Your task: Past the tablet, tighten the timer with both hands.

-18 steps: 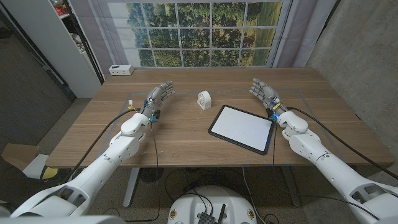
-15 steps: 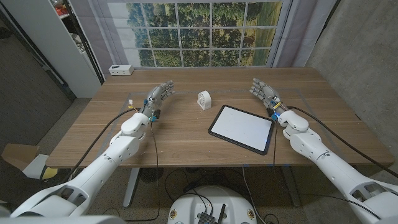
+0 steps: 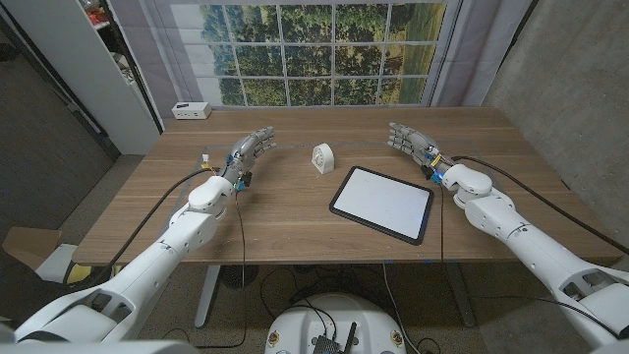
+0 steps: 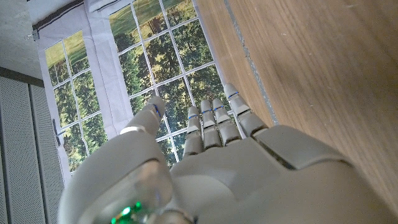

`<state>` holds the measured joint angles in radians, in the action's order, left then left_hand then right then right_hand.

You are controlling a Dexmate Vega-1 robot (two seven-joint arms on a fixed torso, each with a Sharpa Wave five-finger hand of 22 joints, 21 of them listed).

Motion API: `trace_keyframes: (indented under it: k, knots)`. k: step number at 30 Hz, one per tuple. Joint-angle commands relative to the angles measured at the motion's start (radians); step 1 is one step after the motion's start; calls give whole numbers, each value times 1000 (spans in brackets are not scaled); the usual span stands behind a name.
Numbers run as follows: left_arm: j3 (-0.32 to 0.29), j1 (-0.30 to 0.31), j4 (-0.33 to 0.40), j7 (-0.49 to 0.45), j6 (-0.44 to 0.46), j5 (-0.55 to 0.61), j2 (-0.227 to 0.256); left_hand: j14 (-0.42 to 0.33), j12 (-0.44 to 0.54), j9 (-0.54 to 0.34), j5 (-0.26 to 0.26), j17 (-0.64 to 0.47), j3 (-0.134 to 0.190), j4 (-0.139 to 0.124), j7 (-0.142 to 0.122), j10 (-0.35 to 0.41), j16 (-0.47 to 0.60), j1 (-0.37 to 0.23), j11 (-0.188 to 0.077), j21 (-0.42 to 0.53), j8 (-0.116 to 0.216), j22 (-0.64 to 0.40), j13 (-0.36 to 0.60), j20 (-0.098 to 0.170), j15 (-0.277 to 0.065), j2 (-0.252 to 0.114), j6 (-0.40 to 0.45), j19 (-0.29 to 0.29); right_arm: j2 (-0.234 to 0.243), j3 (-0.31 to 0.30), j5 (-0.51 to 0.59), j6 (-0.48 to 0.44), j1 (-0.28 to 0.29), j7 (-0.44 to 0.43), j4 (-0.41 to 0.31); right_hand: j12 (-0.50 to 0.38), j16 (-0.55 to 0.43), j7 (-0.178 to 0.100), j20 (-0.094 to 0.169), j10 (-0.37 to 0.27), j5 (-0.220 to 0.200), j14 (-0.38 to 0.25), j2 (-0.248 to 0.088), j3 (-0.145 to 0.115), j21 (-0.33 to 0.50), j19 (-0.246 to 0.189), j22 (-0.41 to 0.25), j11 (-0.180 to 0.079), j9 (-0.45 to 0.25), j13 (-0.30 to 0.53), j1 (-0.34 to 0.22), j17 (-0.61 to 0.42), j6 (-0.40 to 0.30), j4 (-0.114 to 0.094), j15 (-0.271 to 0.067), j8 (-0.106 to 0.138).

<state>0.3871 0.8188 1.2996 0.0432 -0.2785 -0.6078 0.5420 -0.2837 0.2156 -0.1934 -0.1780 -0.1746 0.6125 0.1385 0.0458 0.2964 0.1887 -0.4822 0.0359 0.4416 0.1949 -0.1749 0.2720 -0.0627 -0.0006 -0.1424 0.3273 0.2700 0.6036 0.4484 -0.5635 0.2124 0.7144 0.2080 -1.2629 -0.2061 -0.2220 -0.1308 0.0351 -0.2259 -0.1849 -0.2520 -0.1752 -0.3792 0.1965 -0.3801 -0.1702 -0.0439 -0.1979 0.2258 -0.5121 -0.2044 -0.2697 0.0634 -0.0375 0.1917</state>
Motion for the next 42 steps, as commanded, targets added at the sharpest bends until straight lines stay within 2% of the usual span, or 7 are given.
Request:
trace_keyframes:
  k: [1, 6, 13, 15, 22, 33, 42]
  knots:
    - [0, -3, -12, 10, 2, 11, 18, 1, 13, -4, -3, -2, 1, 13, -3, 6, -1, -17, -10, -5, 7, -5, 6, 3, -1, -3, 11, -6, 97, 73, 122, -82, -81, 84, -75, 8, 6, -6, -8, 13, -6, 14, 2, -3, -1, 5, -4, -3, -4, 3, -17, -1, 14, 13, -84, -4]
    - [-1, 0, -16, 6, -6, 16, 20, 0, 15, -5, -2, -3, -2, 15, -4, 6, 1, -22, -9, -7, 9, -5, 9, 4, -1, -3, 13, -7, 131, 117, 187, -127, -138, 146, -105, 15, 10, -14, -12, 41, -9, 28, 1, -8, -4, 15, -4, -13, -3, 5, -28, 0, 33, 25, -84, -7]
    - [-2, 5, -20, 4, -11, 16, 18, 2, 18, -7, -1, -4, -6, 17, -3, 8, 1, -27, -10, -9, 11, -6, 12, 5, -2, -4, 17, -9, 143, 178, 278, -170, -228, 228, -115, 24, 22, -45, -14, 120, -13, 94, 1, -8, -12, 57, -4, -54, -2, 8, -31, -4, 114, 35, -97, -16]
    - [-2, 6, -20, 2, -14, 17, 18, 2, 18, -7, -1, -4, -8, 17, -2, 8, 2, -28, -10, -10, 11, -6, 13, 4, -1, -4, 19, -8, 144, 195, 310, -179, -251, 242, -118, 16, 24, -43, -19, 132, -27, 101, 8, -29, -7, 60, -3, -57, 0, 9, -78, 5, 127, 76, -97, -9]
    - [-2, 13, -11, -13, -16, 27, 19, 4, 20, -8, -1, -5, -10, 17, 1, 7, 2, -33, -9, -11, 11, -6, 15, 4, -2, -7, 19, -8, 139, 240, 391, -185, -317, 293, -113, 16, 25, -44, -26, 155, -46, 104, 24, -49, -5, 58, -2, -65, 2, 10, -134, 14, 151, 113, -98, -9]
    - [1, 20, -9, -24, -25, 34, 12, 5, 24, -10, 2, -7, -22, 13, 0, 11, 5, -30, -11, -14, 14, -7, 20, 6, -2, -4, 25, -8, 137, 309, 536, -213, -397, 354, -150, 20, 38, -57, -60, 200, -59, 161, 52, -48, -14, 101, -3, -85, 3, 9, -173, 17, 182, 115, -84, -8]
    - [3, 23, -6, -32, -24, 36, 7, 7, 26, -12, 1, -8, -27, 13, 4, 10, 5, -34, -9, -16, 15, -7, 23, 6, -2, -7, 28, -8, 100, 392, 669, -219, -499, 458, -135, 25, 43, -57, -80, 250, -66, 210, 81, -60, -11, 117, -2, -90, 6, -1, -237, 23, 206, 127, -65, -7]
